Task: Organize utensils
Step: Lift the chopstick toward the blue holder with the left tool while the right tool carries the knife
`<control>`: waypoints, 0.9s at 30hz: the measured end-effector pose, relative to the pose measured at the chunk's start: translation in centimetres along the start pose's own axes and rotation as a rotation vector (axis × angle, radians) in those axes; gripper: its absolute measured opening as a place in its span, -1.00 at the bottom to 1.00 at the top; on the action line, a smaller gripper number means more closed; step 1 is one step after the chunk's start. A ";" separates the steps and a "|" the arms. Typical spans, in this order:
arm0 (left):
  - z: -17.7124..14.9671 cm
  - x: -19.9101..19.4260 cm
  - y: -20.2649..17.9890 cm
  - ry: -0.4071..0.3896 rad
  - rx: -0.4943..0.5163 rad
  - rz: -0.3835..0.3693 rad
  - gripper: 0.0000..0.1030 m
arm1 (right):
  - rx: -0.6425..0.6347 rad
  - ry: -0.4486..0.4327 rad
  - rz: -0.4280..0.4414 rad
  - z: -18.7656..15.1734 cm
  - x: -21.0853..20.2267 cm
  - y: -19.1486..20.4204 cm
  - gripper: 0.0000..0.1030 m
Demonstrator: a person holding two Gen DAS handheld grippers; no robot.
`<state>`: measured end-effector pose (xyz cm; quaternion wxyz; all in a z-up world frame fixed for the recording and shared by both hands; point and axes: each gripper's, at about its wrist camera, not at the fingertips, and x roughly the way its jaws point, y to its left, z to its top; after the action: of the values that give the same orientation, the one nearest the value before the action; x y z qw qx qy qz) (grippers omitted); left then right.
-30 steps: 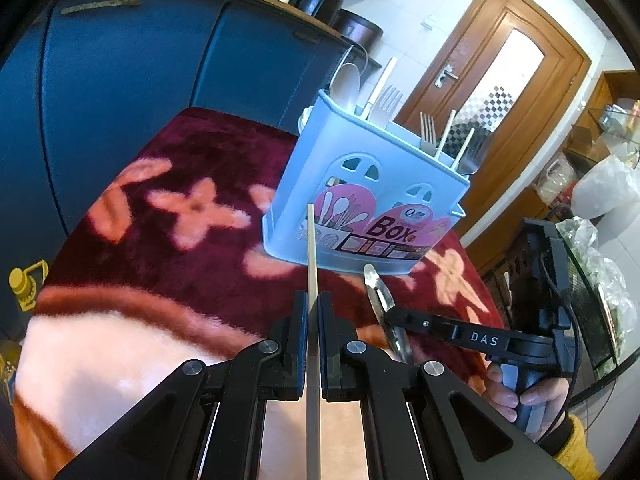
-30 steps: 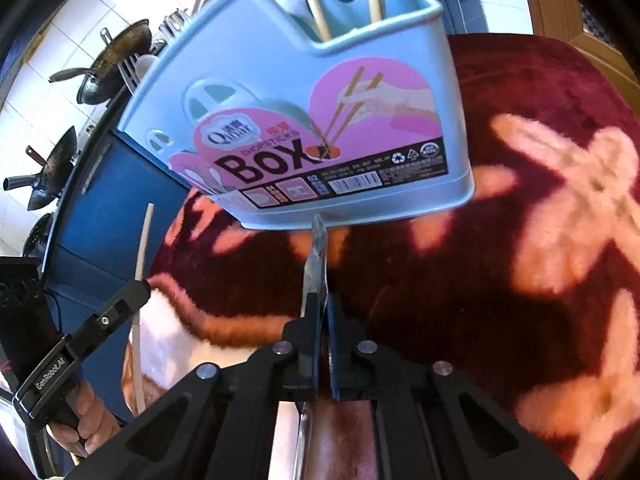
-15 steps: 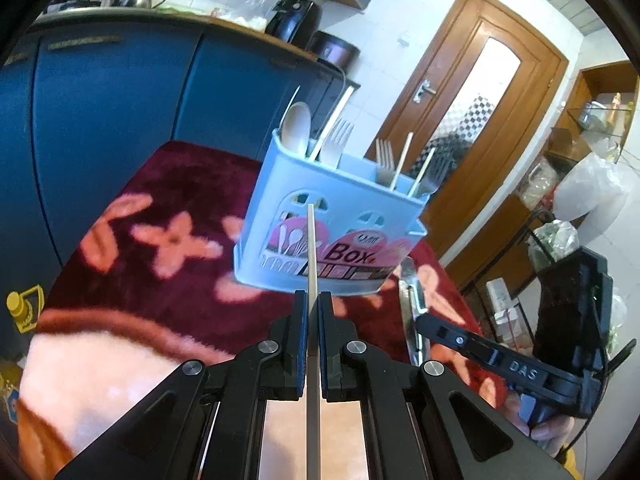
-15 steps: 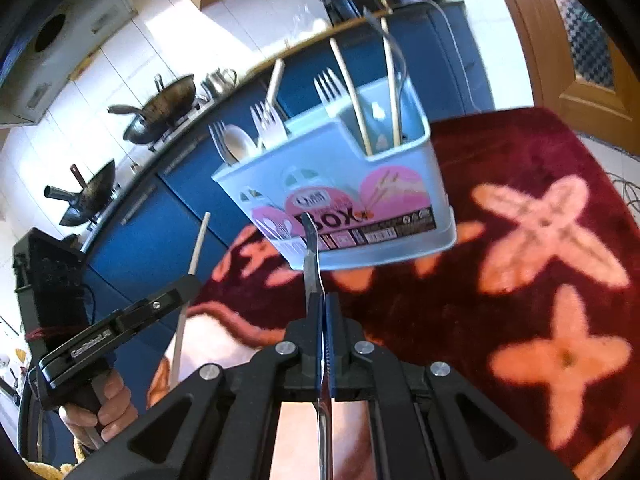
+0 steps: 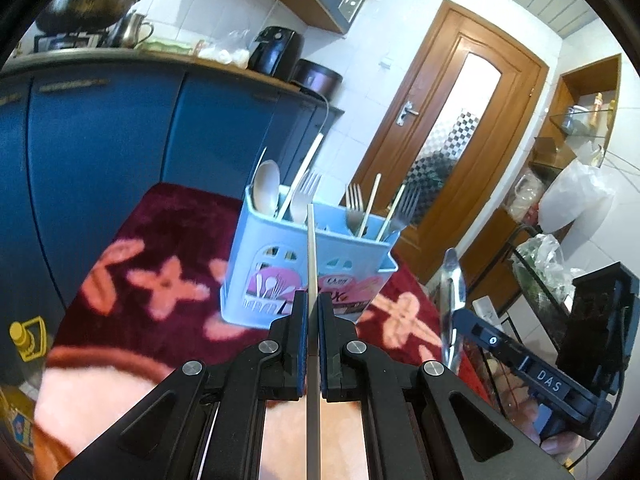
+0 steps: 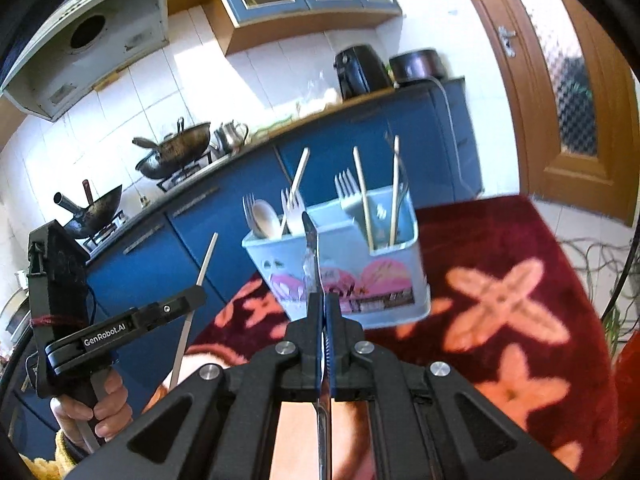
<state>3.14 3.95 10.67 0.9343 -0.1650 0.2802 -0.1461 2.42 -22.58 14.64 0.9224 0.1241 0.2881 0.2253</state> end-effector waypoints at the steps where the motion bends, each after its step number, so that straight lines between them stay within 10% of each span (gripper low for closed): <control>1: 0.3 -0.1 -0.2 -0.006 0.008 0.000 -0.92 | -0.001 -0.009 -0.003 0.1 -0.2 0.0 -0.94; 27: 10.8 3.8 -2.5 -0.267 0.063 0.046 -0.92 | -0.020 -0.181 -0.019 6.5 0.8 -0.6 -0.94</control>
<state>11.88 2.79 18.30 0.9711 -0.1473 0.1521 -0.1100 7.02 -23.29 19.23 0.9480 0.1319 0.2025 0.2071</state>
